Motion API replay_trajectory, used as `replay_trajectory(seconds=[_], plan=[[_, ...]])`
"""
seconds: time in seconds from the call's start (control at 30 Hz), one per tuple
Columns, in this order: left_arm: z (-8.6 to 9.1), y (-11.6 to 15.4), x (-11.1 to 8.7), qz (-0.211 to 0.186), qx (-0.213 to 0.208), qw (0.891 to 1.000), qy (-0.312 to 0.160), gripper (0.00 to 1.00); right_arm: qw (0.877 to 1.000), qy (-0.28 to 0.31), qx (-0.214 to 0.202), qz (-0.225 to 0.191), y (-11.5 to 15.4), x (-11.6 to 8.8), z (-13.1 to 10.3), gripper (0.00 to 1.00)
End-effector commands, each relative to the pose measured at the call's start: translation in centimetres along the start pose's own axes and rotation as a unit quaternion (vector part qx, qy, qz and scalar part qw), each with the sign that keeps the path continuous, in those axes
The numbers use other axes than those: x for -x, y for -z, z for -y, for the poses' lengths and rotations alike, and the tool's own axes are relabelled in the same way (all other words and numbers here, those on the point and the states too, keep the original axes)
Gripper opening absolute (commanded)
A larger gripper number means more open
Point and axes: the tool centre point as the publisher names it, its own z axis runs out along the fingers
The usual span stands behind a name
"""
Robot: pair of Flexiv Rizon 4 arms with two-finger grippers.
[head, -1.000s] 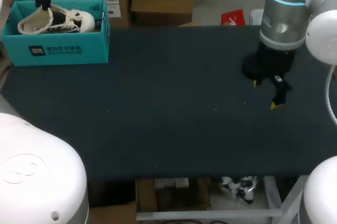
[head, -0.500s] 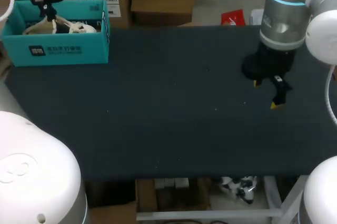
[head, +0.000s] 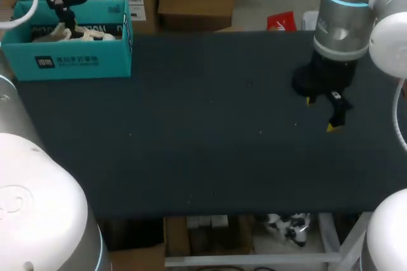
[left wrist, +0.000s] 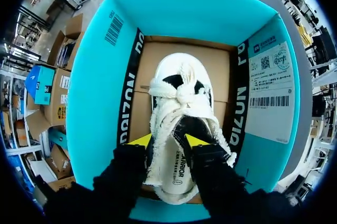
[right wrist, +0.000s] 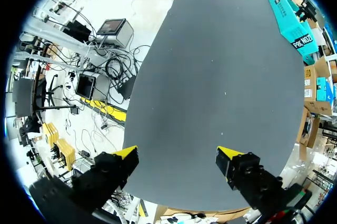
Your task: Open the shoe tongue, take the insole out of the shoe, put the insole back into the shoe, and pack the shoe into the shoebox
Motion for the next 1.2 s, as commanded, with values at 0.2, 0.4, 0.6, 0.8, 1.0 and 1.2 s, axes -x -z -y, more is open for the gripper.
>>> replay_trajectory(seconds=[0.2, 0.4, 0.6, 0.8, 1.0, 1.2], plan=[[0.2, 6.0, -2.5, 0.008, -0.03, 1.0, 0.003, 1.0, 1.0, 0.0, 0.0, -0.001, 0.1, -0.1, 0.0, 1.0], [2.1, 9.4, -5.0, 0.01, -0.031, 0.999, 0.003, 1.0, 1.0, 0.0, 0.0, -0.001, 0.1, -0.1, 0.0, 1.0], [3.3, 10.9, -8.1, 0.015, -0.004, 1.0, -0.001, 1.0, 1.0, 0.0, 0.0, -0.001, 0.1, -0.1, 0.0, 1.0], [4.1, 11.7, -11.6, 0.04, 0.02, 0.999, 0.005, 1.0, 1.0, 0.0, 0.0, -0.001, 0.1, -0.1, 0.0, 1.0], [4.0, 11.9, -14.4, 0.059, 0.026, 0.998, 0.004, 1.0, 1.0, 0.0, 0.0, -0.001, 0.1, -0.1, 0.0, 1.0], [4.5, 11.9, -16.9, 0.08, 0.035, 0.996, 0.005, 1.0, 1.0, 0.0, 0.0, -0.001, 0.1, -0.1, 0.0, 1.0]])
